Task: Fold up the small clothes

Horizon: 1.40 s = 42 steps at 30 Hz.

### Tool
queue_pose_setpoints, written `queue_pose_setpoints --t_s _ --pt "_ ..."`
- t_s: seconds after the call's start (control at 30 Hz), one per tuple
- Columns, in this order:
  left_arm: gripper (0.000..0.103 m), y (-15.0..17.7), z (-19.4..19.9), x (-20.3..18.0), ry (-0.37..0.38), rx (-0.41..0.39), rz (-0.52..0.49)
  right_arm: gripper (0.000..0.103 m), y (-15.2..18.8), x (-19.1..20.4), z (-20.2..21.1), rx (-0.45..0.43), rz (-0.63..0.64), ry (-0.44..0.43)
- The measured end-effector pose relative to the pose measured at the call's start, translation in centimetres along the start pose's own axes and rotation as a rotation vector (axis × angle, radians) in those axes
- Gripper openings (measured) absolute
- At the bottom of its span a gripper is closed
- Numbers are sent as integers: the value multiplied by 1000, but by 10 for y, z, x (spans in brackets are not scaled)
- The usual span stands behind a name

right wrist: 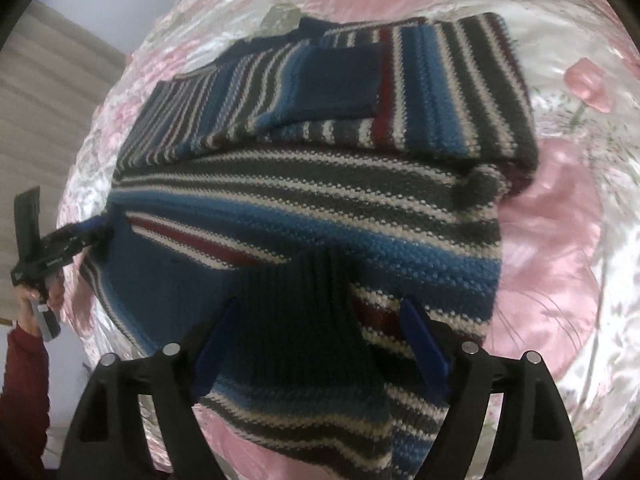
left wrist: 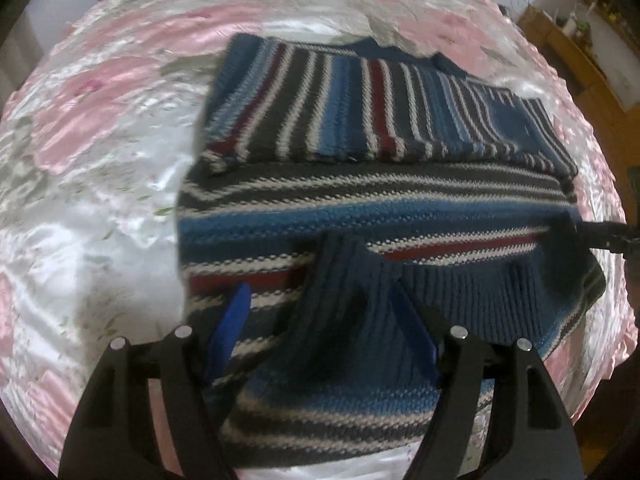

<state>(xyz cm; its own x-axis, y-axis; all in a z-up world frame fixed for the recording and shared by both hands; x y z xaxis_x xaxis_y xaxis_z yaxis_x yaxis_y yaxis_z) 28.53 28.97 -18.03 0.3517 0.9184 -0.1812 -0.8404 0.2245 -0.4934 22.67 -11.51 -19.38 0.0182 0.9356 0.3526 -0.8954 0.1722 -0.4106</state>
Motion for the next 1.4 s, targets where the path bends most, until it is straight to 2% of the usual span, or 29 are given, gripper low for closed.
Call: queue_pose_setpoints --t_s 0.1,0.23,0.3,0.33,0.37,0.43,0.47,0.53,0.8,1.0,1.17,1.4 --pt "71 4 -9 -3 34 26 1 84 2 -1 -9 26 29 4" --pt "49 10 -15 -6 43 38 4 86 3 4 -17 41 71 1" --pt "40 10 -14 -7 53 34 7 82 4 8 -18 39 93 -1" --pt "30 10 -13 -7 50 28 10 69 4 11 -19 37 103 2" --pt "25 10 -12 -7 51 27 11 51 5 14 -21 36 119 9" --pt "19 11 -9 -8 61 21 12 36 6 16 -22 41 130 -1" --pt "17 12 -8 -9 58 15 8 25 7 17 -21 36 125 -12" --pt "14 14 -3 -10 53 0 -7 12 9 17 -16 27 107 -43" --pt "9 16 27 -9 62 -69 8 11 12 17 25 -76 74 -95" --pt "9 -5 58 -9 62 -172 36 10 -4 20 63 -163 59 -121" --pt "9 -43 75 -11 51 -271 70 10 -36 23 84 -231 58 -99" --pt "9 -122 65 -12 -12 -356 72 10 -114 20 89 -312 29 -39"
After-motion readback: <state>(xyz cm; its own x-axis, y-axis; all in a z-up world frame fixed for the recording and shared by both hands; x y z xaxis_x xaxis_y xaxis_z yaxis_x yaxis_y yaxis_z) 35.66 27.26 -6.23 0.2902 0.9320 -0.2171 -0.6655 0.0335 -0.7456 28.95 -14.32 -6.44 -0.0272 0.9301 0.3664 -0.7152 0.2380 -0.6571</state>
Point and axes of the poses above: each gripper's, at about its wrist camera, not at the fingertips, and z roughly against the way its jaws point, x to its left, y to its underside, the point moved 3 cm from there along -z, roughly the way its jaws point, and after that the axes turned 15 degrees about -x, right-handed, at the moved point
